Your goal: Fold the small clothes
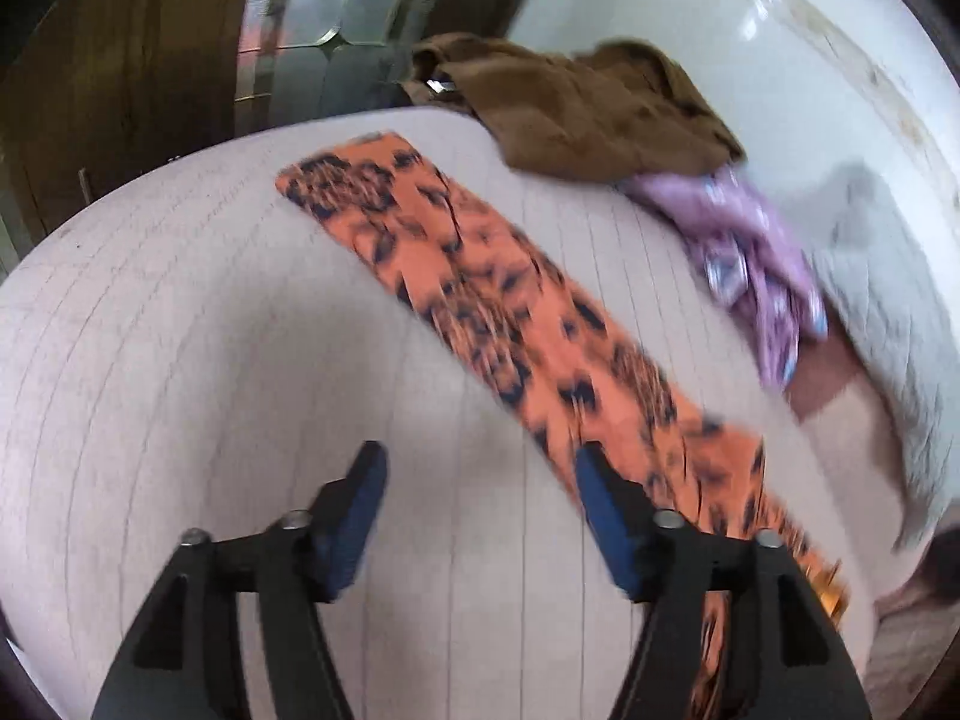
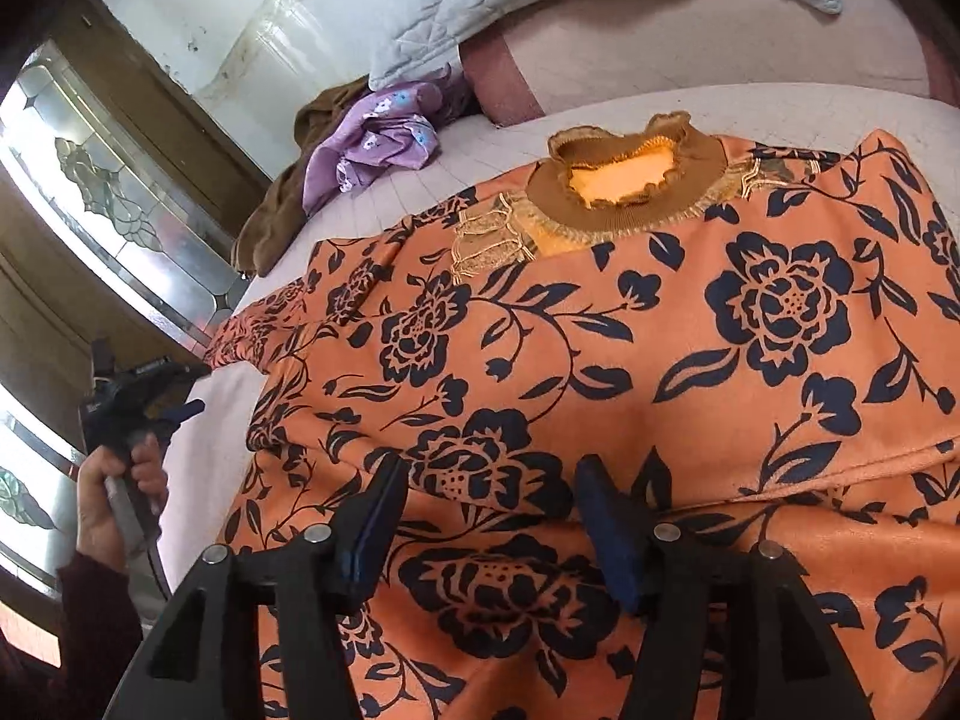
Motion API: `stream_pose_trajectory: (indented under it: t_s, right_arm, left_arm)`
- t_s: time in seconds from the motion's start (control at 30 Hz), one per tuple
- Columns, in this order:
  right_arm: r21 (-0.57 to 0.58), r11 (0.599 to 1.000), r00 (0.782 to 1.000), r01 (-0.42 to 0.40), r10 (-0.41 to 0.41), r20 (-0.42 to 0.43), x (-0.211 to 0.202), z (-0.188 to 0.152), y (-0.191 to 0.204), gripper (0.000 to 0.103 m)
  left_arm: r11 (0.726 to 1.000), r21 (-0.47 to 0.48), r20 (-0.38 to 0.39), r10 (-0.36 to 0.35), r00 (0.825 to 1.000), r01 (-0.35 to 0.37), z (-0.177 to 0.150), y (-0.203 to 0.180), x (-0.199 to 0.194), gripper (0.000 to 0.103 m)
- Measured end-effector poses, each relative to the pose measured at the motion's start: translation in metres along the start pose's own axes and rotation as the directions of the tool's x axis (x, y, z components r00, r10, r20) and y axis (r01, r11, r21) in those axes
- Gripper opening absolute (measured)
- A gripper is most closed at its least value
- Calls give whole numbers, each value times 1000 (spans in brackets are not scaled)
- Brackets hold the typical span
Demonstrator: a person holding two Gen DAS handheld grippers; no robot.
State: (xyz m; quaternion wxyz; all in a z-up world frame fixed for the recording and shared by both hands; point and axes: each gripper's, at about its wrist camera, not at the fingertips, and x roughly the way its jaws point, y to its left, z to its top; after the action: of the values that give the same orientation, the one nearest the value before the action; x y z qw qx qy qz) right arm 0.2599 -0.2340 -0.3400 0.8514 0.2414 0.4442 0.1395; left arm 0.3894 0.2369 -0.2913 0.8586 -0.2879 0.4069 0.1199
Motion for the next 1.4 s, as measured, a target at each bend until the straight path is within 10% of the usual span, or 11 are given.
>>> stream_pose_trajectory:
  t_s: [0.23, 0.47, 0.6, 0.97, 1.2, 1.4]
  right_arm:
    - [2, 1000, 1000, 5, -5, 5, 1, 0, -2, 61]
    - [25, 1000, 1000, -13, 13, 9, 3, 3, -5, 61]
    - [27, 1000, 1000, -15, 15, 12, 2, 3, -6, 61]
    - [56, 998, 993, -2, -4, 114, -29, 18, -9, 45]
    - [133, 991, 969, 3, -36, 244, -72, 35, -27, 45]
    - [279, 960, 951, -38, -51, 305, -102, 47, -66, 45]
  left_arm:
    - [967, -235, -38, -112, 993, 100, 43, 39, 47, 74]
    - [978, -174, 9, -115, 993, 115, 69, 28, 71, 72]
    - [997, -78, 26, -20, 999, 22, 72, 15, 86, 13]
    - [983, 181, 161, -55, 986, 25, 54, -74, 7, 6]
    - [865, 488, 161, -220, 962, 116, -40, -186, -91, 6]
    - [651, 716, -68, -294, 953, 252, -176, -274, -122, 9]
